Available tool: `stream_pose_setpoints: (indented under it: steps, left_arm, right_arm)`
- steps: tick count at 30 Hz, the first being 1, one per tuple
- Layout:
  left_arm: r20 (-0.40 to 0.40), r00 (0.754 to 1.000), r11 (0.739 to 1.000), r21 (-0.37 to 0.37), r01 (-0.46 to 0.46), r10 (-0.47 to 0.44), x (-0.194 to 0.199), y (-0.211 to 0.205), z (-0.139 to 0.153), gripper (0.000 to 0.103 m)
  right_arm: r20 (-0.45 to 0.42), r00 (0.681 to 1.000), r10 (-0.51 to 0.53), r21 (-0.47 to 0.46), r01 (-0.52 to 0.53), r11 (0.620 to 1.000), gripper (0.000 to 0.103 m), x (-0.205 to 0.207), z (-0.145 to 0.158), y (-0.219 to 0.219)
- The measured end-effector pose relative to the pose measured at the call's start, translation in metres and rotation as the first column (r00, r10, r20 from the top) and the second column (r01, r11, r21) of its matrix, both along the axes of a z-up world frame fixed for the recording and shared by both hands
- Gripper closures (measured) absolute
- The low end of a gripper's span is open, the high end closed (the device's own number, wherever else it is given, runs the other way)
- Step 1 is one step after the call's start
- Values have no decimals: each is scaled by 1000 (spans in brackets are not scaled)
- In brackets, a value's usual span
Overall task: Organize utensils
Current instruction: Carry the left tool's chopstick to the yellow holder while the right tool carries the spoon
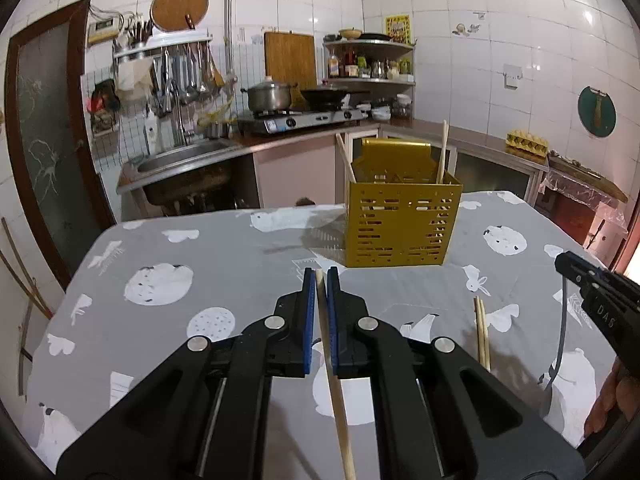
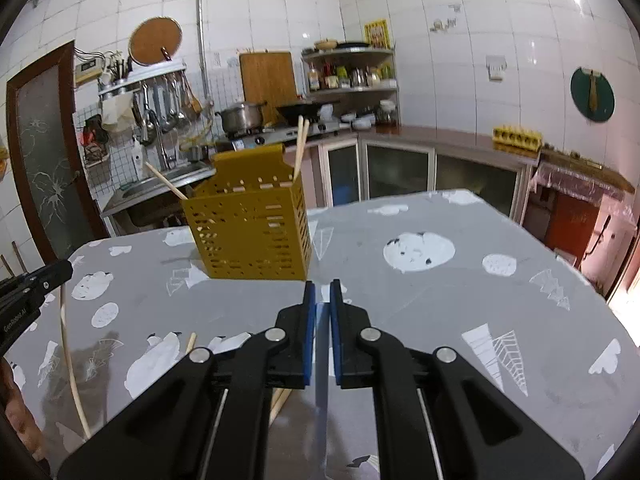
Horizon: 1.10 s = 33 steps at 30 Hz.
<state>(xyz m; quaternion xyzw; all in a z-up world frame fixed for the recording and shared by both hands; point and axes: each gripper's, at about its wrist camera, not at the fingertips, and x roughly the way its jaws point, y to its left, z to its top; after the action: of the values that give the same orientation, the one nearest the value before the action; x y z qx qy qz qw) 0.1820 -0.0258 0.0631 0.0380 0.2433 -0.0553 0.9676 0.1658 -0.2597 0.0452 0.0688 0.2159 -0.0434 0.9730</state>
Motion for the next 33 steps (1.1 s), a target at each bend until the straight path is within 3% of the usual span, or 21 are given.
stream_pose_setpoints:
  steps: [12, 26, 33]
  left_arm:
    - [115, 993, 999, 39, -5, 1, -31, 0, 7, 98]
    - [147, 989, 999, 48, -1, -6, -34, 2, 8, 98]
    - [181, 983, 1000, 11, -13, 11, -35, 5, 14, 98]
  right_arm:
    - [66, 998, 11, -20, -10, 1000, 95, -25, 7, 5]
    - [83, 997, 9, -16, -8, 1000, 95, -30, 8, 5]
    - [118, 993, 9, -13, -8, 1000, 95, -33, 15, 5]
